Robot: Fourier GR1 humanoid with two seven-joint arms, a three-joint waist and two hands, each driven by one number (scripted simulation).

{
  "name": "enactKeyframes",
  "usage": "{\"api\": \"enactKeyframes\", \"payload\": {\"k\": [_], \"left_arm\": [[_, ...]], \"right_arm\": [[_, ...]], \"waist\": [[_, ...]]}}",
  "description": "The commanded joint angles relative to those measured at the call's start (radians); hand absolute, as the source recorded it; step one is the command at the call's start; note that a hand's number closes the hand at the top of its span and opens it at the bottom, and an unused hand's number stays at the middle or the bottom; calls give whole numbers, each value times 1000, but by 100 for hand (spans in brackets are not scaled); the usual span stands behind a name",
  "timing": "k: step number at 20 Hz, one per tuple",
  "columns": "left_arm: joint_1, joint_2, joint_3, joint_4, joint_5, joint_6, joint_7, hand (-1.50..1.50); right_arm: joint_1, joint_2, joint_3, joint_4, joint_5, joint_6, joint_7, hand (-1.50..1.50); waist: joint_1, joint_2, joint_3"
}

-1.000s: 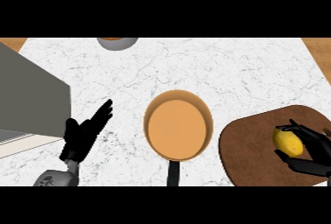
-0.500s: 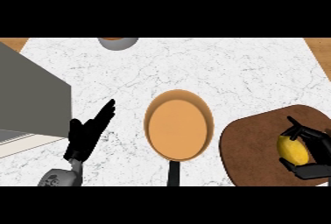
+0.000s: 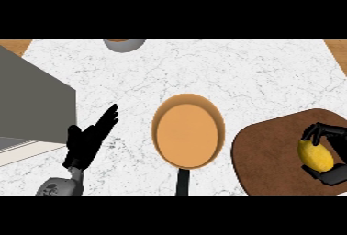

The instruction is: Pick the lemon from the cutting board and place it in the pot

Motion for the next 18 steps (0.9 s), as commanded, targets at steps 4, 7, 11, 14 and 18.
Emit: {"api": "enactKeyframes", "payload": {"k": [4, 7, 11, 14, 18], "left_arm": [[67, 11, 6, -75, 3, -20, 40, 0], [-28, 28, 56, 27, 21, -45, 41, 0], [2, 12, 42, 41, -15, -29, -6, 0], [5, 6, 37, 11, 2, -49, 24, 0], [18, -5, 41, 7, -24, -19, 7, 0]], "right_arm": [[39, -37, -8, -214, 0, 6, -3, 150], [99, -59, -15, -351, 21, -30, 9, 150], [91, -83, -67, -535, -29, -41, 132, 150], [88, -69, -81, -676, -39, -71, 238, 150], [60, -72, -72, -856, -47, -88, 461, 150]], "waist": [[-2, 0, 0], [-15, 1, 0], [-17, -1, -1], [-13, -1, -1], [-10, -1, -1]]}}
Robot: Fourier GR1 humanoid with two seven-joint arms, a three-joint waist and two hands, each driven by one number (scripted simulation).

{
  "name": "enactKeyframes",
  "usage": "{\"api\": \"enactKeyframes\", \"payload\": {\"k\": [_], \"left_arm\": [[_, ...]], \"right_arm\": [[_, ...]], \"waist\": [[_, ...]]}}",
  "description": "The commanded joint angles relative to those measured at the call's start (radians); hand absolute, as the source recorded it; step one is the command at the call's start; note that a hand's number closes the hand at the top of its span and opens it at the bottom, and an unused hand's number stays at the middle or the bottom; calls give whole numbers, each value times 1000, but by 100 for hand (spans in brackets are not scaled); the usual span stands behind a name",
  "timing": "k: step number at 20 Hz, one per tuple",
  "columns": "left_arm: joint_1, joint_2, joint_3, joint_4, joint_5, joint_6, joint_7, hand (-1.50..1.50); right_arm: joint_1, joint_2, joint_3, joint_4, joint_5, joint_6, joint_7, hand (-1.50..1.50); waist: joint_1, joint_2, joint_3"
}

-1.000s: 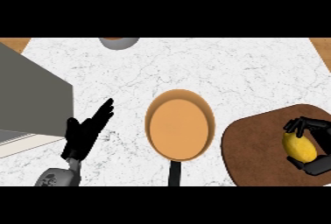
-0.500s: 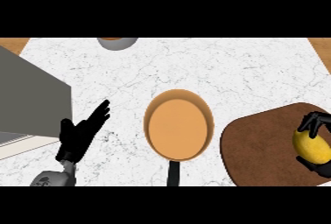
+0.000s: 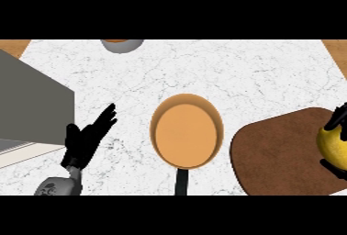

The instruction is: Pick the lemon from the cutting board and place it in the pot

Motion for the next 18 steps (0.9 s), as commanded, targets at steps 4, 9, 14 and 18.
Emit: {"api": "enactKeyframes", "payload": {"k": [4, 9, 14, 18], "left_arm": [[-8, 20, 8, 2, -4, -33, 21, 0], [24, -15, -12, -30, -34, 7, 19, 0], [-23, -37, -8, 12, -33, 8, 35, 0], [-3, -19, 10, 11, -14, -27, 11, 0]], "right_arm": [[-165, 0, 37, -248, -50, -26, 408, 150], [-323, 43, 220, -259, 85, -54, 574, 150], [-479, 127, 402, -223, 208, -67, 722, 150], [-557, 214, 529, -155, 340, -85, 757, 150]], "waist": [[10, 3, -2], [23, 5, -1], [24, 6, -1], [23, 6, -1]]}}
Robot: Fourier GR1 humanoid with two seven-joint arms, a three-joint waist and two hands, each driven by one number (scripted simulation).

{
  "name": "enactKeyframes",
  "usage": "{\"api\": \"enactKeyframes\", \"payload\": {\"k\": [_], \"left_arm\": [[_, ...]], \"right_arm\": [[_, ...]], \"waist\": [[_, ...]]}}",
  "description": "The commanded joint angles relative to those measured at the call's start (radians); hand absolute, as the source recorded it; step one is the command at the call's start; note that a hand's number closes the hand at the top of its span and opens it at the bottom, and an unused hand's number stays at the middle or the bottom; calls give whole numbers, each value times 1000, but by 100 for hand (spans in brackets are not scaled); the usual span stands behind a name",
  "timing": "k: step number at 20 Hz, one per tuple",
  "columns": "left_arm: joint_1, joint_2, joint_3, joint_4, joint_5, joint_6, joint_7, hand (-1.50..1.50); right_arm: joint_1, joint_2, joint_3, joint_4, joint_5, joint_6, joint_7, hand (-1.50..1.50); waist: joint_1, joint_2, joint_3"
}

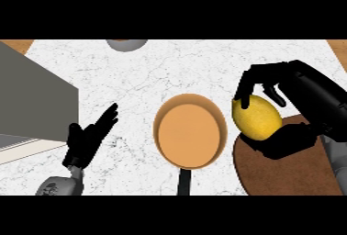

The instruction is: Pick the lemon from the cutting board and place it in the pot

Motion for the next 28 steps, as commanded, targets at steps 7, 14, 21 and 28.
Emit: {"api": "enactKeyframes", "payload": {"k": [7, 14, 21, 28], "left_arm": [[-12, -39, -26, 2, -29, 27, 27, 0], [-42, 13, 34, 25, 17, -30, 17, 0], [6, -2, 13, 0, -5, -34, 18, 0], [-14, -14, 18, -8, 10, -24, 25, 0]], "right_arm": [[-217, 41, 300, 196, 376, 37, 83, 150], [-272, 230, 410, 412, 380, 195, 286, 150], [-233, 335, 364, 550, 412, 214, 294, -150], [-171, 439, 238, 386, 236, -204, 210, -150]], "waist": [[6, 4, -1], [-1, 4, -2], [-8, 1, 0], [5, 3, 3]]}}
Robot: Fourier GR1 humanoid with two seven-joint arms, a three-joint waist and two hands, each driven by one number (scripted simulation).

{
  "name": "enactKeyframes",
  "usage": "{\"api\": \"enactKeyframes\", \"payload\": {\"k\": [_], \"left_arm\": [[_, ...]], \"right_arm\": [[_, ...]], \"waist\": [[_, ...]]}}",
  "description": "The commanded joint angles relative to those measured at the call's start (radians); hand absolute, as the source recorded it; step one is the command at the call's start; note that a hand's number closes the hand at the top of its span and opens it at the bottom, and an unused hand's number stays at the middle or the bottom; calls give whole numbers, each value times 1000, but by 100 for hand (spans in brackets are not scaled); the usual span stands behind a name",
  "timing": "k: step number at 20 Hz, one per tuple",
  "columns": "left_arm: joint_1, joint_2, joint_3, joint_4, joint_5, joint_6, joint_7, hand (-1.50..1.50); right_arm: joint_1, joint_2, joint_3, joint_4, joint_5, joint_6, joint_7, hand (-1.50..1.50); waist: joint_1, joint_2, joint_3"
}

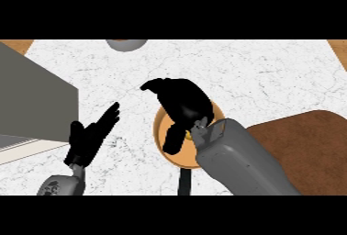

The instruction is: Pick the lemon from the cutting board and place it in the pot

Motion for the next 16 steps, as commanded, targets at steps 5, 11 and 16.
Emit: {"api": "enactKeyframes", "payload": {"k": [5, 11, 16], "left_arm": [[0, -7, -6, 5, -13, 8, 4, 0], [-2, -1, 11, 4, -20, 20, 8, 0], [25, -15, -8, 3, -31, 9, -33, 0]], "right_arm": [[-3, 28, -183, -87, -182, -406, -19, -150], [37, -2, -382, -111, -214, -464, -140, -150], [4, -97, -576, -73, -369, -393, -228, -150]], "waist": [[5, 0, -1], [-17, 0, -1], [-12, 1, -1]]}}
